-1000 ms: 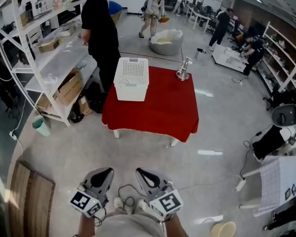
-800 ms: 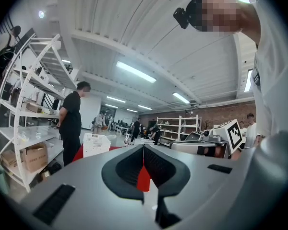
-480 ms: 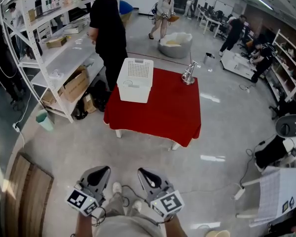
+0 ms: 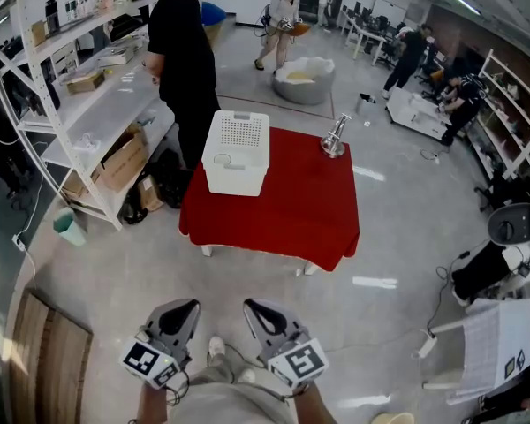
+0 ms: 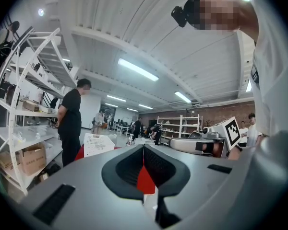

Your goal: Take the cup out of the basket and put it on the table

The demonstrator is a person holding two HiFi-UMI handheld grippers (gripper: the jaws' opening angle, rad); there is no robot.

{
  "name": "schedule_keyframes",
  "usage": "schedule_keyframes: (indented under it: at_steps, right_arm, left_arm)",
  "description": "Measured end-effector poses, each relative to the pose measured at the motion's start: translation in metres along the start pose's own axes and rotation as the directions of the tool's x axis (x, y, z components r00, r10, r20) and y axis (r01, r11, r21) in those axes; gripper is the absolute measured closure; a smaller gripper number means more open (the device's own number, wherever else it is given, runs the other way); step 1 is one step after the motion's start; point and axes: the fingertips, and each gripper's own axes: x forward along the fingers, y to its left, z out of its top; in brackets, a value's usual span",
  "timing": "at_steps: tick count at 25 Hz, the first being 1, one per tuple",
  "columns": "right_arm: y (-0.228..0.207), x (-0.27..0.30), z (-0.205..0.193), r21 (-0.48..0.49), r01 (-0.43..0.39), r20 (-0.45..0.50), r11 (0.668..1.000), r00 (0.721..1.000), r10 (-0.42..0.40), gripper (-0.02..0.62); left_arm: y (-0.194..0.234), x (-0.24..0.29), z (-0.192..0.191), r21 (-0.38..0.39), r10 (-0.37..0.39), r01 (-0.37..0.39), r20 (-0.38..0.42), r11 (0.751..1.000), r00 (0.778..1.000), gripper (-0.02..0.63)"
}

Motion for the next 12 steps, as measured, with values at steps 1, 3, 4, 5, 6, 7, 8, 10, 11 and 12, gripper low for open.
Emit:
schedule_keyframes:
  at_steps: [1,3,4,5,6,7,8,10,11,12]
  right_arm:
    - [-0.003,0.009,0.000,0.002,0.002,0.001,1.000,1.000,-0.002,0.586]
    - [-0.009,0.025,-0.002,0.006,0.009,0.002,1.000,1.000,-0.009,0.586]
    - [-0.012,0.032,-0.003,0.011,0.012,0.001,1.000,1.000,-0.012,0.586]
    - [-0.015,0.040,-0.004,0.015,0.015,-0.001,1.000,1.000,-0.015,0.586]
    - [-0.018,0.048,-0.005,0.017,0.020,-0.005,1.000,1.000,-0.020,0.586]
    - [-0.021,0.056,-0.006,0.016,0.026,-0.010,1.000,1.000,-0.026,0.586]
    - [-0.024,0.063,-0.006,0.015,0.034,-0.015,0.999,0.999,-0.034,0.586]
    - [-0.028,0.075,-0.007,0.013,0.050,-0.024,0.999,0.998,-0.050,0.586]
    - [-0.029,0.079,-0.008,0.012,0.055,-0.029,0.998,0.998,-0.054,0.586]
    - [-0.031,0.082,-0.009,0.010,0.058,-0.033,0.998,0.998,-0.057,0.586]
  left_arm:
    - [0.007,0.004,0.001,0.001,-0.007,0.007,0.000,1.000,1.000,0.595]
    - [0.021,0.012,0.001,0.001,-0.020,0.020,-0.004,1.000,1.000,0.595]
    - [0.028,0.016,0.002,0.002,-0.026,0.026,-0.008,1.000,1.000,0.595]
    - [0.035,0.019,0.002,0.003,-0.031,0.031,-0.011,1.000,0.999,0.595]
    - [0.043,0.023,0.003,0.005,-0.037,0.037,-0.013,0.999,0.999,0.595]
    - [0.050,0.026,0.005,0.006,-0.043,0.043,-0.015,0.999,0.999,0.595]
    - [0.057,0.029,0.006,0.007,-0.051,0.051,-0.017,0.999,0.999,0.595]
    - [0.068,0.035,0.007,0.009,-0.068,0.068,-0.024,0.998,0.997,0.595]
    - [0.072,0.038,0.008,0.011,-0.075,0.076,-0.026,0.997,0.997,0.595]
    - [0.076,0.040,0.008,0.013,-0.082,0.082,-0.026,0.997,0.996,0.595]
